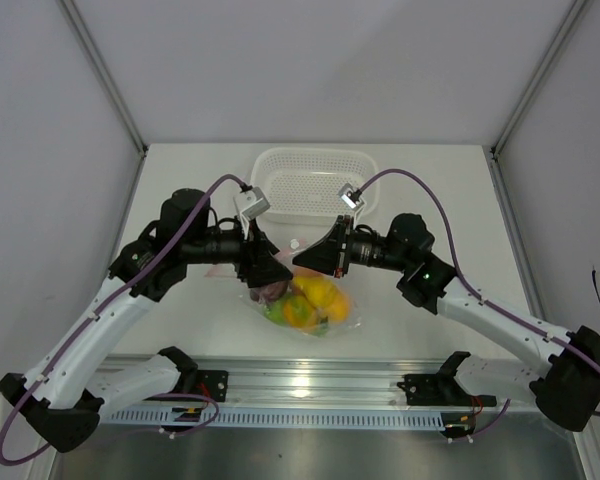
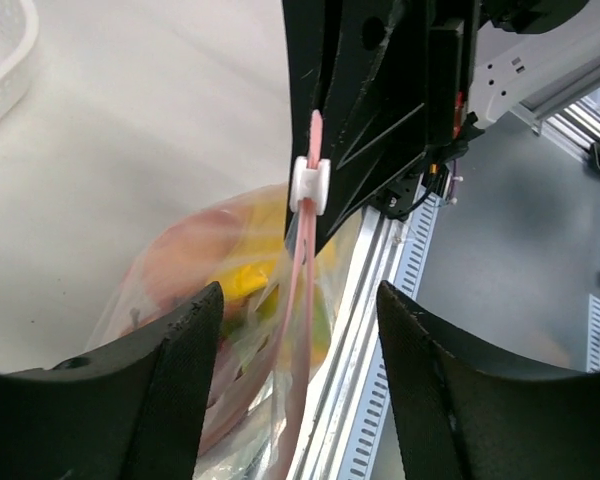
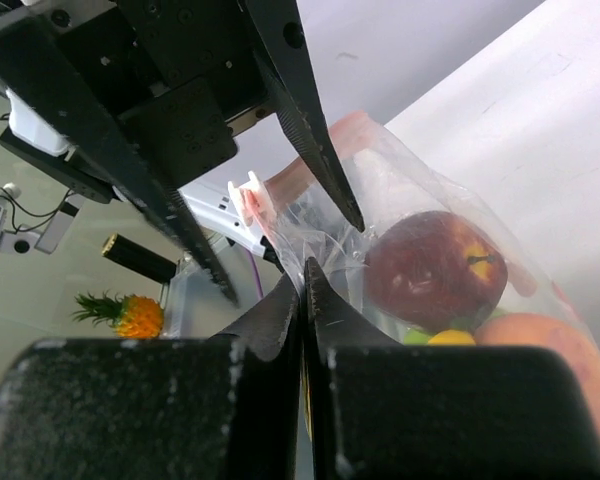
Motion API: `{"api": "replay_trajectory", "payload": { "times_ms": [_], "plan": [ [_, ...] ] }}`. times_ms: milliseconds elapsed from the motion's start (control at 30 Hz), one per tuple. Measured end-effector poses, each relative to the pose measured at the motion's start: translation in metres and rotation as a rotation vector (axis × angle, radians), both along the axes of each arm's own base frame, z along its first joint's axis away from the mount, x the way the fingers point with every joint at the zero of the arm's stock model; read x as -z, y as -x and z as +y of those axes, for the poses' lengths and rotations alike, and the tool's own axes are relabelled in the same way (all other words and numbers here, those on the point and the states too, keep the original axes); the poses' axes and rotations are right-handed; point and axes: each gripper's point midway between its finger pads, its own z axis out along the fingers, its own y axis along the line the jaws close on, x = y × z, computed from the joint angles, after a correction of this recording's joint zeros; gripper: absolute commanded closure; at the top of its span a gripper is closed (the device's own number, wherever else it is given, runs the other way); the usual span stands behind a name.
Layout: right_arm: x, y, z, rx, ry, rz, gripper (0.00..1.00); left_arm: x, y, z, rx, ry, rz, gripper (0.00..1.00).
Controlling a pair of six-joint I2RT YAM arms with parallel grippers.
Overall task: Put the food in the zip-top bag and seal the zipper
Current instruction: Zip the zipper food storage bag at the center of the board.
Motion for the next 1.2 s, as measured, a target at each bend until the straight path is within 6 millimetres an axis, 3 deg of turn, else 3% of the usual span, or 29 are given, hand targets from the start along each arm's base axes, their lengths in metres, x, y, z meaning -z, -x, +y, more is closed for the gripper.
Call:
{"api": "replay_trajectory", "payload": {
  "times_ms": [100,133,233,267,300,400,533,800,1200],
  "plan": [
    [-0.002,0.001,-0.001,-0.001,-0.005,0.008,1.0,0.002,-0.004,0.001,-0.027,-0.015,-0.009,0.59],
    [-0.003,0.002,-0.001,-0.001,-0.006,0.01,1.0,0.003,-0.006,0.001,-0.037,-0.02,-0.013,0.75],
    [-0.002,0.004,-0.003,-0.005,0.003,0.009,1.0,0.006,-0.011,0.003,-0.063,-0.036,-0.026,0.99],
    [-0.001,0.004,-0.004,-0.008,0.015,-0.001,0.98,0.007,-0.012,0.004,-0.067,-0.042,-0.029,0.99],
    [0.0,0.004,-0.004,-0.013,0.028,-0.011,0.86,0.008,-0.012,0.005,-0.07,-0.048,-0.031,0.99],
    [0.002,0.008,-0.007,-0.051,0.077,-0.05,0.63,0.014,-0.012,0.008,-0.078,-0.076,-0.024,0.99],
    [-0.006,0.02,-0.009,-0.157,0.121,-0.165,0.52,0.017,-0.009,0.013,-0.077,-0.106,-0.02,0.99],
    [0.013,0.034,-0.006,-0.308,0.16,-0.224,0.48,0.007,-0.009,0.011,-0.059,-0.102,-0.036,0.99],
    [0.032,0.015,0.005,-0.232,0.112,-0.218,0.48,0.008,-0.006,0.008,-0.029,-0.095,-0.016,0.99]
  ]
}}
